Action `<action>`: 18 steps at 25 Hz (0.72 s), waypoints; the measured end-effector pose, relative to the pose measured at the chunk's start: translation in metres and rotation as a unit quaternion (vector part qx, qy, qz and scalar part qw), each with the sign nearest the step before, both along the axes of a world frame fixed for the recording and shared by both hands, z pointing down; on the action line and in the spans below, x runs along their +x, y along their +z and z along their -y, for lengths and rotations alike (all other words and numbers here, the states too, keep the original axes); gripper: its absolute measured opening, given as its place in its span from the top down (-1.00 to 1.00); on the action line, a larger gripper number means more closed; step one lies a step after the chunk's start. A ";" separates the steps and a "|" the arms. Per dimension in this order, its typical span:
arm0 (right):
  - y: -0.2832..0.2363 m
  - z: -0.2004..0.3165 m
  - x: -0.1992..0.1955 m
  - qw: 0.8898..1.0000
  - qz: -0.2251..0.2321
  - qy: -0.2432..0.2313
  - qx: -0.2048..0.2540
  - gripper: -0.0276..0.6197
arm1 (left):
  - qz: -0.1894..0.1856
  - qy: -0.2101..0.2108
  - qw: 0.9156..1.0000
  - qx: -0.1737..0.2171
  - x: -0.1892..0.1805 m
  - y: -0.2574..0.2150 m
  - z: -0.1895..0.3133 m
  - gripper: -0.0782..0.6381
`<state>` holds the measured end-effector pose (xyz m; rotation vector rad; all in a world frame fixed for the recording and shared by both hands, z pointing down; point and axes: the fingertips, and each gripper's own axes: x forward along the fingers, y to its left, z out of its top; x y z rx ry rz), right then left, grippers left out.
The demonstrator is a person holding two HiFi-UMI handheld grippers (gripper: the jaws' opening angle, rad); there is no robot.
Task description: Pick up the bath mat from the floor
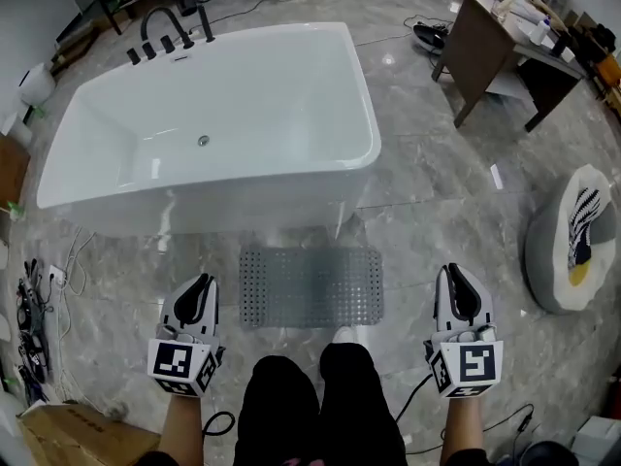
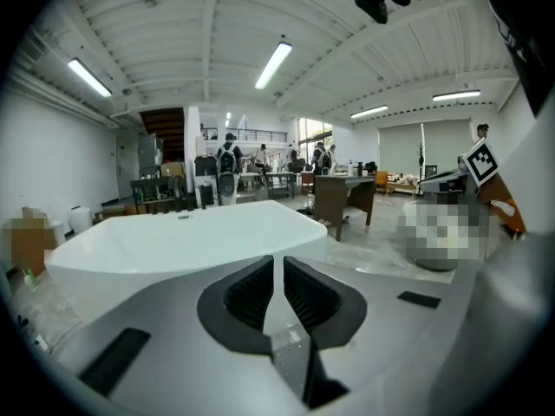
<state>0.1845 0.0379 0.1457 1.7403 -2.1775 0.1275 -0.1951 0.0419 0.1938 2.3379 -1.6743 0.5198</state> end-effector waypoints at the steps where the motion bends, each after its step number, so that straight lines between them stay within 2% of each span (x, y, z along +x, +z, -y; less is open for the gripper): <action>1: 0.020 0.003 0.001 1.000 0.001 0.000 -0.009 0.83 | 0.001 -0.002 1.000 -0.009 -0.001 0.021 0.002 0.74; 3: 0.064 0.007 0.001 1.000 0.005 -0.006 -0.030 0.76 | 0.006 -0.007 1.000 -0.027 -0.005 0.065 0.006 0.73; 5: 0.110 0.012 -0.001 0.998 0.013 -0.015 -0.052 0.56 | 0.007 -0.012 0.999 -0.043 -0.009 0.110 0.010 0.72; 8: 0.180 0.022 0.000 0.997 0.015 -0.021 -0.074 0.50 | 0.008 -0.018 0.998 -0.062 -0.016 0.178 0.019 0.57; 12: 0.272 0.034 0.005 0.995 0.011 -0.027 -0.099 0.43 | 0.019 -0.024 0.996 -0.082 -0.019 0.262 0.031 0.50; 18: 0.391 0.044 0.006 0.990 0.014 -0.024 -0.135 0.31 | 0.036 -0.029 0.991 -0.127 -0.039 0.378 0.035 0.24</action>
